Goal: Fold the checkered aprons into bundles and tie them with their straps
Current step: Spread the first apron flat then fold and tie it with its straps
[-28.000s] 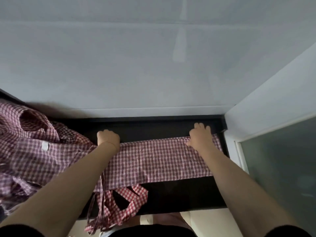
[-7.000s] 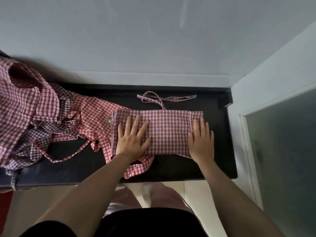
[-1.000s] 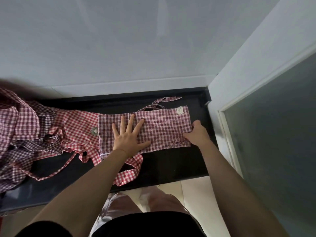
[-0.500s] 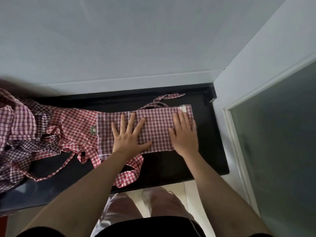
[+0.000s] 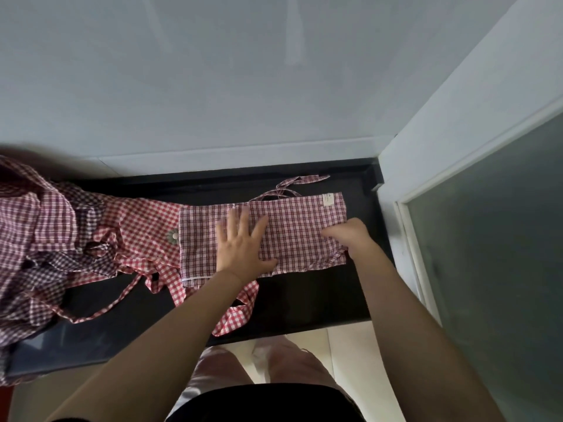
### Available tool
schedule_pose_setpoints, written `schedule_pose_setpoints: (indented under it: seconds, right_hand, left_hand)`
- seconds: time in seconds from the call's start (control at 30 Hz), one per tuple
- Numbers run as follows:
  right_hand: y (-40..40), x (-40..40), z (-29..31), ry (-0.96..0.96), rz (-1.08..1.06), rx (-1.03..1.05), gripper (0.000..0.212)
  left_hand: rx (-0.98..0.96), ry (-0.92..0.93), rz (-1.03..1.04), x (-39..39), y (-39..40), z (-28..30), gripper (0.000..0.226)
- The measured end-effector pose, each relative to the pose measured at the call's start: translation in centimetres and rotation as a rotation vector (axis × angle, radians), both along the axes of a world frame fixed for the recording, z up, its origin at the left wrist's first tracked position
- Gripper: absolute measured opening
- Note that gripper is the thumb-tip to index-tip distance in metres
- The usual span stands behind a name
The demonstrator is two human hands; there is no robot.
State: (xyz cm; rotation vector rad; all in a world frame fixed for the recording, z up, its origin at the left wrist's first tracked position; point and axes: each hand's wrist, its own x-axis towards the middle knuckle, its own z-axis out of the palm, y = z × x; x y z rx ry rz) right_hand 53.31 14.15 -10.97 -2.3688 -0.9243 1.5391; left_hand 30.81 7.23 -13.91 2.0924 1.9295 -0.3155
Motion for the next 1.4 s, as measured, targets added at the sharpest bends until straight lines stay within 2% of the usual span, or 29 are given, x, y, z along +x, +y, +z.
schedule_pose_setpoints:
  seconds: [0.1,0.23,0.3,0.37,0.47,0.53,0.6,0.67,0.7,0.83,0.97,1.03,1.07,1.13,1.2,1.3,1.4]
  right_hand:
    - [0.3,0.2,1.2,0.053,0.047,-0.035,0.048]
    - [-0.1,-0.8,2.3,0.088,0.130,-0.026,0.045]
    - [-0.4,-1.6,2.9,0.093,0.169,0.033,0.040]
    - [-0.9,-3.5,4.2,0.102,0.173,0.144,0.045]
    - [-2.1,-7.9,5.5,0.108,0.190,0.266,0.064]
    - [-3.3,-11.6,5.8,0.099,0.248,0.319,0.071]
    - [-4.6,-15.3,5.2,0.108,0.318,0.335,0.074]
    - [-6.0,-19.5,4.6,0.163,0.388,0.322,0.059]
    - [-6.4,-20.6,3.9,0.183,0.453,0.322,0.053]
    - [-6.9,-23.1,4.4,0.127,0.794,0.247,0.037]
    - [-5.9,-21.0,4.5,0.102,0.833,0.139,0.042]
    - [-5.7,-20.2,4.1,0.080,0.746,0.248,0.036]
    - [-5.7,-19.9,3.8,0.011,0.691,0.347,0.032]
    - [-5.7,-19.2,3.2,-0.263,0.685,0.626,0.027]
    - [-5.9,-19.0,1.5,-0.455,0.802,0.843,0.035]
    - [-6.3,-19.4,-1.0,-0.506,1.017,0.821,0.051]
    - [-6.8,-19.8,-3.2,-0.587,1.184,0.705,0.059]
  left_hand:
    - [0.036,-0.066,-0.140,1.6,0.3,1.2,0.084]
    - [-0.171,-0.058,-0.111,2.5,1.3,1.6,0.079]
    - [-0.238,-0.128,-0.068,2.4,1.9,2.2,0.071]
    - [-0.349,-0.418,0.098,1.8,2.4,3.3,0.053]
    - [-0.456,-1.050,0.666,-1.3,2.6,5.8,0.030]
    - [-0.359,-1.270,0.996,-4.4,1.8,7.1,0.036]
    - [-0.268,-1.357,1.152,-7.5,0.8,7.7,0.051]
    - [-0.277,-1.374,1.121,-10.3,-0.2,8.2,0.059]
    - [-0.309,-1.325,1.053,-10.6,-0.4,8.3,0.056]
    - [-0.299,-1.038,0.866,-12.5,-0.6,6.4,0.023]
    - [-0.257,-0.913,0.868,-12.9,0.2,3.7,0.028]
    - [-0.223,-0.825,0.854,-12.9,0.2,3.0,0.016]
    - [-0.215,-0.807,0.860,-13.0,0.2,2.8,0.010]
    - [-0.220,-0.820,0.878,-13.3,-0.3,2.6,0.007]
    - [-0.232,-0.905,0.905,-13.7,-0.8,2.1,0.017]
    - [-0.215,-1.066,0.982,-14.2,-1.5,1.5,0.029]
    - [-0.217,-1.047,0.950,-14.5,-1.6,1.5,0.036]
